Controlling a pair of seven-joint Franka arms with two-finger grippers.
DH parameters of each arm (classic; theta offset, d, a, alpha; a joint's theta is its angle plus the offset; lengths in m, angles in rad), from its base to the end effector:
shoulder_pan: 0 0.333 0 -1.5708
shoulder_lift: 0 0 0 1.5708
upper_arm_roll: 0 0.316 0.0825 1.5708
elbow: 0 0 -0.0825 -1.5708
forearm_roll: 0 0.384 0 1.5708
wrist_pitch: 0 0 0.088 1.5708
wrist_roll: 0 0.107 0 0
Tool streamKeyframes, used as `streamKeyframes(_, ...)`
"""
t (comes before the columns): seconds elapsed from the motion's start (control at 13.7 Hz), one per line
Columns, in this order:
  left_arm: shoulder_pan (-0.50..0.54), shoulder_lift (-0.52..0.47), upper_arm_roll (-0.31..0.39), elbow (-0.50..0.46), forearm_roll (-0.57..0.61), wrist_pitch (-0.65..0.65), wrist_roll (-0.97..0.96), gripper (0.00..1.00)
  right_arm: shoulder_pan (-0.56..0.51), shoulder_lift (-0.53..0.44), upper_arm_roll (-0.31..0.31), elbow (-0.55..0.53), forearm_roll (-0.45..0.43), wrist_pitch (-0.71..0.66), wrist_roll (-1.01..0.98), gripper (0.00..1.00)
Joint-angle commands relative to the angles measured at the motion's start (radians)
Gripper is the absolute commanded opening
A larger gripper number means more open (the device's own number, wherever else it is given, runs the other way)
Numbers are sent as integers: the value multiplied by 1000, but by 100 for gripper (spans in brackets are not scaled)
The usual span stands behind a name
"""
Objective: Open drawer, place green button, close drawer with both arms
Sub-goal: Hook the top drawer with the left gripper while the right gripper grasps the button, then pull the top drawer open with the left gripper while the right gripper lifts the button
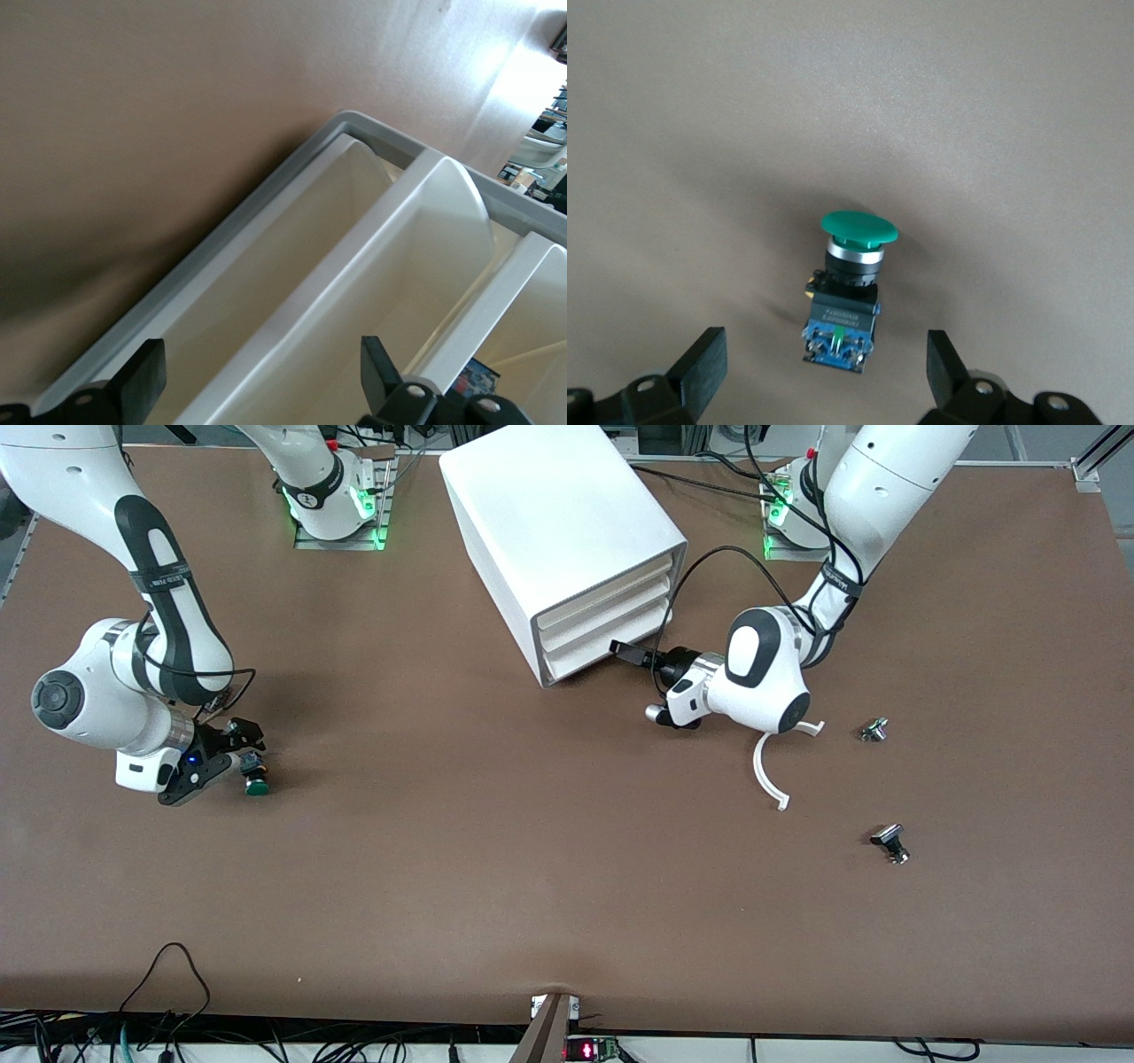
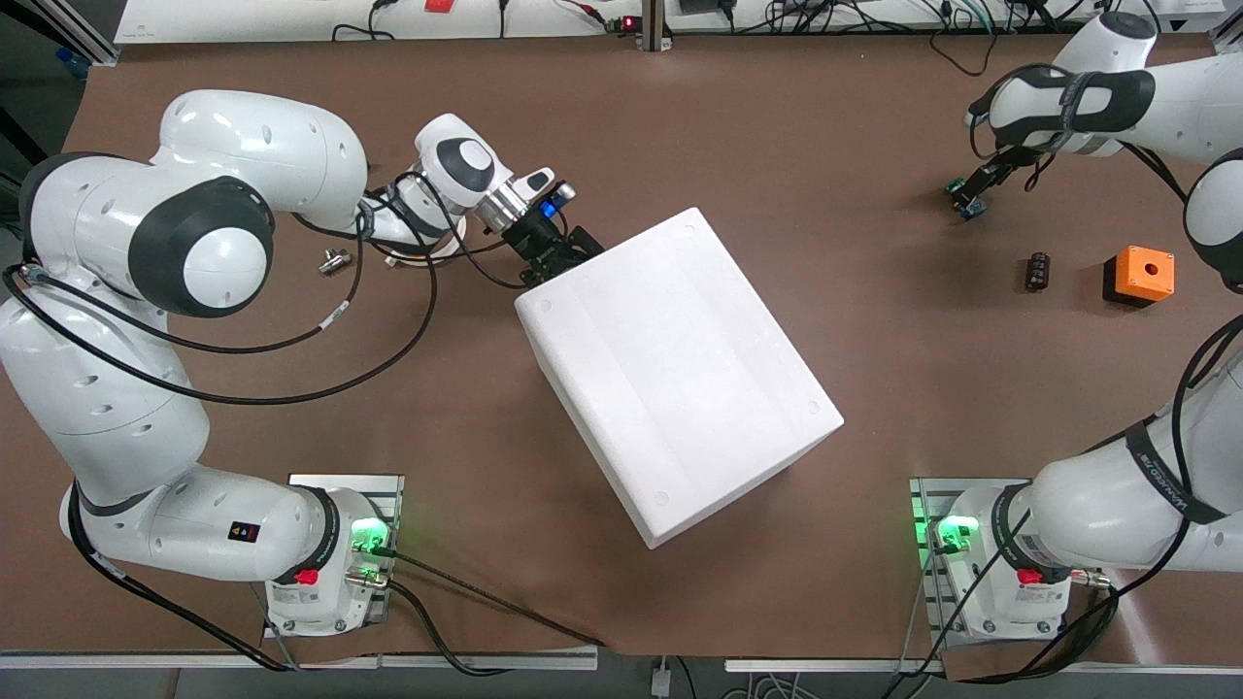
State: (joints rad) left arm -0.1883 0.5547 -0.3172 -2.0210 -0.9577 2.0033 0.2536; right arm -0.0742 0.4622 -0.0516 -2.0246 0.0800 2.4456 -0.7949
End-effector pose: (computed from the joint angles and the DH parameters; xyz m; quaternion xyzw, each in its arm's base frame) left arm 0.4622 -0.3140 0.1772 0.8679 -0.0264 -0.3066 0.3898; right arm 0.5930 -0.0744 0.2145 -0.9533 -0.3010 0.0119 0.0209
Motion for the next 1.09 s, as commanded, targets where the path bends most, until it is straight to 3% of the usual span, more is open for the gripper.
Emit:
streamKeyframes(0.0, -31, -4, 4, -28, -53, 26, 30, 97, -9, -16, 9, -55, 27, 66, -27, 100)
streamKeyframes(0.07, -36, -9, 4, -44, -53, 51, 29, 96, -9, -10, 9, -55, 29, 69, -27, 100)
streamKeyframes(0.29, -66, -9, 4, -62, -56, 110, 27, 67, -45, 3, 9, -52, 35, 69, -24, 100)
streamKeyframes(0.44, -76, -7, 4, -64, -56, 115, 21, 53, -50, 19, 9, -43, 75, 69, -23, 100)
streamKeyframes(0.51, -76, -7, 4, -64, -56, 114, 12, 39, -50, 22, 9, -42, 90, 67, -23, 100)
streamKeyframes(0.66, -74, -9, 4, -70, -56, 108, 0, 25, -49, 30, 9, -34, 90, 67, -21, 100)
streamKeyframes(1.02, -66, -13, 36, -65, -56, 101, -20, 19, -44, 68, 10, 20, 86, 64, -26, 100)
